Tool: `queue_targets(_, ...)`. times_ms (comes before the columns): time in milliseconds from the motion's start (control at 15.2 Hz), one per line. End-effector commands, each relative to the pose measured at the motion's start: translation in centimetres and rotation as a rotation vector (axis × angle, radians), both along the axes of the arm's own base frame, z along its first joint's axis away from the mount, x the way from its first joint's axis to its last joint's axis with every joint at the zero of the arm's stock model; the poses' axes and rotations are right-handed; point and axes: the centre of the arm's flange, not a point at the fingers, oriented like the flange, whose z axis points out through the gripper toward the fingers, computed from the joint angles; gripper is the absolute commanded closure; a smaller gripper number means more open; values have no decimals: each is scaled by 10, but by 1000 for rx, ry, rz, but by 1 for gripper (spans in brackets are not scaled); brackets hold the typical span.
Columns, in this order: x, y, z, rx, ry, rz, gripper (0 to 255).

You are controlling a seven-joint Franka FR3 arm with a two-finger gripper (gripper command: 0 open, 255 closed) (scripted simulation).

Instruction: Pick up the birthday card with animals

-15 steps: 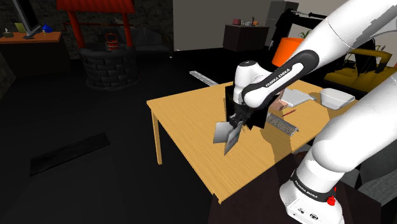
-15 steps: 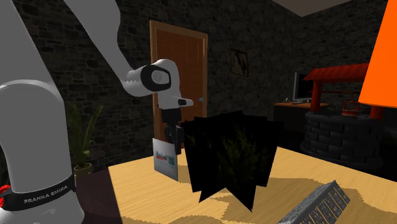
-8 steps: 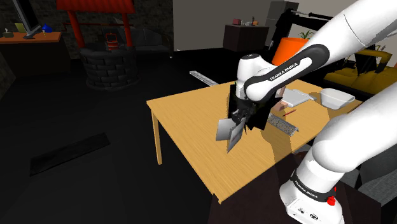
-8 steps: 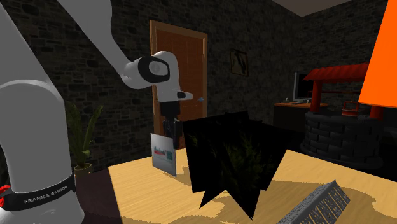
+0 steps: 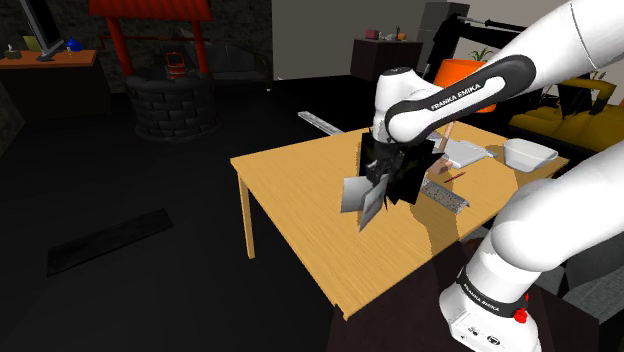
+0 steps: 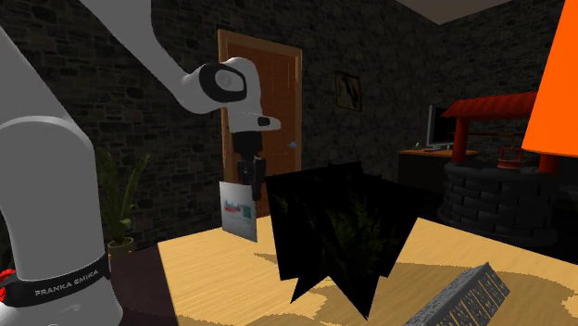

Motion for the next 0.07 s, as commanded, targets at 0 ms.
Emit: queue_targets(0,-1,0,3,0,0,0,255)
